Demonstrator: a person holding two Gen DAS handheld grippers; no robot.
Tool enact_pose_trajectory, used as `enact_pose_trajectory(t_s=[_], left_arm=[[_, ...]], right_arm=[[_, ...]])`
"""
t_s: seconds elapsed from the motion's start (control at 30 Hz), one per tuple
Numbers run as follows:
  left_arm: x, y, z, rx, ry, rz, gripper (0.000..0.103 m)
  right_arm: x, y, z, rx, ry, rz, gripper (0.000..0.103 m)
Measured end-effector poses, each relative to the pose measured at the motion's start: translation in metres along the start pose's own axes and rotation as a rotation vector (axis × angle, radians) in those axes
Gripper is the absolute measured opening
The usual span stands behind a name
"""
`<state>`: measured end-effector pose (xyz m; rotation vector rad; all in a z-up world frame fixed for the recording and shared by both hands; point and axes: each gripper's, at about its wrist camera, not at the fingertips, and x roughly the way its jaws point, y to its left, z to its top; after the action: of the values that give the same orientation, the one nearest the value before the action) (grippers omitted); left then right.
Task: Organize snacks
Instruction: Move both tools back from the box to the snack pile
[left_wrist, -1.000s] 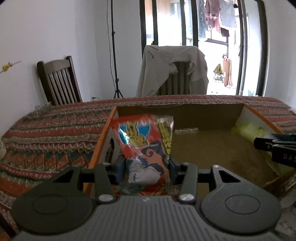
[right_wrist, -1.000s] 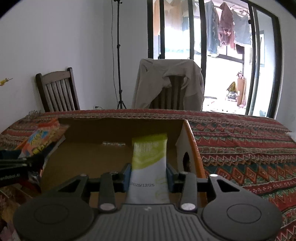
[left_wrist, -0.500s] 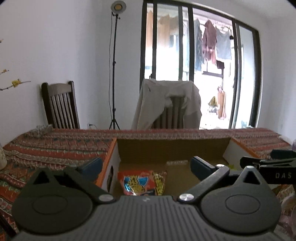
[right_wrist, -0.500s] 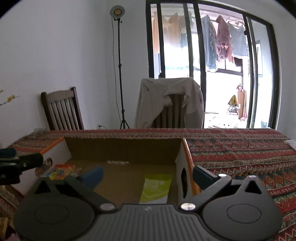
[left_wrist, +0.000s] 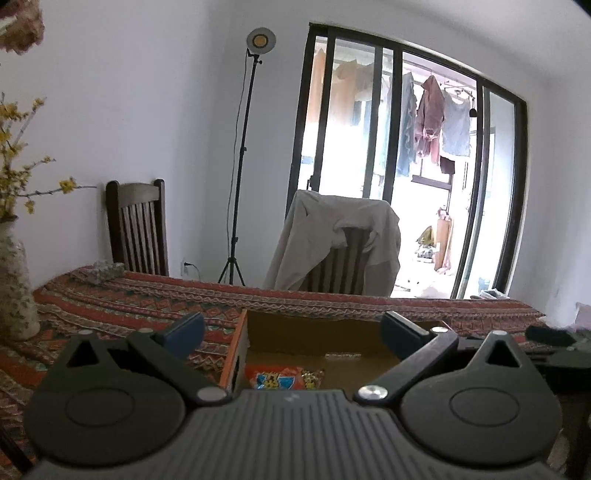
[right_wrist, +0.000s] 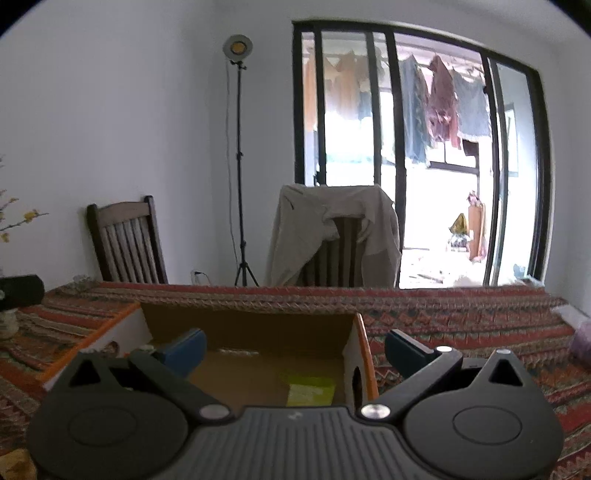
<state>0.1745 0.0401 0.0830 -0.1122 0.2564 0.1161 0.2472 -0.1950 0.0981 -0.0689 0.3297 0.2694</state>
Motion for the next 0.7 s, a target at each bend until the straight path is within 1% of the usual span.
enact_pose_trajectory(t_s=[0.13, 0.33, 0.47, 0.7], left_arm=[[-0.024, 0.003, -0.003, 0.007, -0.004, -0.003, 0.103], [-0.06, 0.007, -0.013, 0.014, -0.001, -0.018, 0.103], [-0.081, 0.01, -0.025, 0.015, 0.013, -0.033, 0.103], [-0.112, 0.018, -0.056, 0.019, 0.055, -0.057, 0.103]], right_arm=[[-0.026, 0.007, 0.0, -0.02, -0.006, 0.036, 0.103], [-0.062, 0.014, -0.013, -0.047, 0.005, 0.04, 0.103], [-0.088, 0.016, -0.029, -0.059, 0.018, 0.038, 0.103], [-0.125, 0.016, -0.056, -0.068, 0.055, 0.033, 0.103]])
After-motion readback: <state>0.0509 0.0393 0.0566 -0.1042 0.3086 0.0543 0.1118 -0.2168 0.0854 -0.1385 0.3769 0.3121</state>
